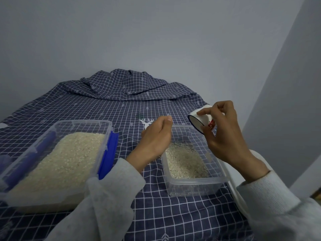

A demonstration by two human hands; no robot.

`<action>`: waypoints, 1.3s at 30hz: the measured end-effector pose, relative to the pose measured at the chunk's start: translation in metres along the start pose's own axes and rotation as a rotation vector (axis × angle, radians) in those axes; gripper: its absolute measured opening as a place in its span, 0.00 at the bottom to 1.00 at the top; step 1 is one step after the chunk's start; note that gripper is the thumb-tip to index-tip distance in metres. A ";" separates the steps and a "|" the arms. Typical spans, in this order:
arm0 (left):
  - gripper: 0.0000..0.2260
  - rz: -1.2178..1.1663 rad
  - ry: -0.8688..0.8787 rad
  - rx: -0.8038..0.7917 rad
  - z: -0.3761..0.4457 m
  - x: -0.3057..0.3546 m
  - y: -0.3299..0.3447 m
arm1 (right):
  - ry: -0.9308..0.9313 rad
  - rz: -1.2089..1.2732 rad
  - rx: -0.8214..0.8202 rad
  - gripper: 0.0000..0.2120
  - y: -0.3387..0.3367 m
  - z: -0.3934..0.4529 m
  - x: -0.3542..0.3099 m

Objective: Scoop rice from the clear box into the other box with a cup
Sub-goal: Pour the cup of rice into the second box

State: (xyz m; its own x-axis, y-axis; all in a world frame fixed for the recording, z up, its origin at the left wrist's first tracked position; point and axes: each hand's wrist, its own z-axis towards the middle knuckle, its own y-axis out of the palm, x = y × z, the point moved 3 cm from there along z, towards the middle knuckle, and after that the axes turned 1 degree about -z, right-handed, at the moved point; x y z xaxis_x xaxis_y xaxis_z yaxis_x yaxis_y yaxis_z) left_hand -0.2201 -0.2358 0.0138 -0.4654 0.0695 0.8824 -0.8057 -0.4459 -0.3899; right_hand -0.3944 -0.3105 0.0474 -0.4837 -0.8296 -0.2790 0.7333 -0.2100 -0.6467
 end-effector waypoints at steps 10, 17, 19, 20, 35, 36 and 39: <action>0.15 0.010 0.028 0.048 -0.009 0.006 -0.029 | 0.511 0.501 0.144 0.14 -0.004 0.010 0.007; 0.18 0.008 0.020 0.098 -0.028 0.010 -0.073 | 0.624 0.760 0.143 0.11 0.014 0.019 -0.023; 0.18 0.020 0.013 0.102 -0.034 0.010 -0.088 | 0.615 0.777 0.126 0.11 0.022 0.022 -0.037; 0.18 0.028 0.013 0.109 -0.038 0.009 -0.096 | 0.601 0.784 0.120 0.11 0.027 0.024 -0.045; 0.19 0.152 -0.099 0.364 -0.084 -0.043 -0.221 | 0.269 0.688 -0.064 0.11 0.102 0.046 -0.165; 0.19 0.156 -0.103 0.375 -0.086 -0.046 -0.226 | 0.232 0.666 -0.068 0.12 0.107 0.047 -0.172; 0.17 0.206 -0.123 0.396 -0.093 -0.056 -0.239 | 0.139 0.596 -0.105 0.13 0.121 0.050 -0.190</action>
State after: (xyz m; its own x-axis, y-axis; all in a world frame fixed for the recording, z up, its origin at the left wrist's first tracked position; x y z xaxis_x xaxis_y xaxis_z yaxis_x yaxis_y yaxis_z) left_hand -0.0359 -0.0497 0.0331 -0.5346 -0.1520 0.8313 -0.4879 -0.7476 -0.4505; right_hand -0.1902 -0.2041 0.0573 -0.0686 -0.7122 -0.6986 0.8486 0.3265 -0.4162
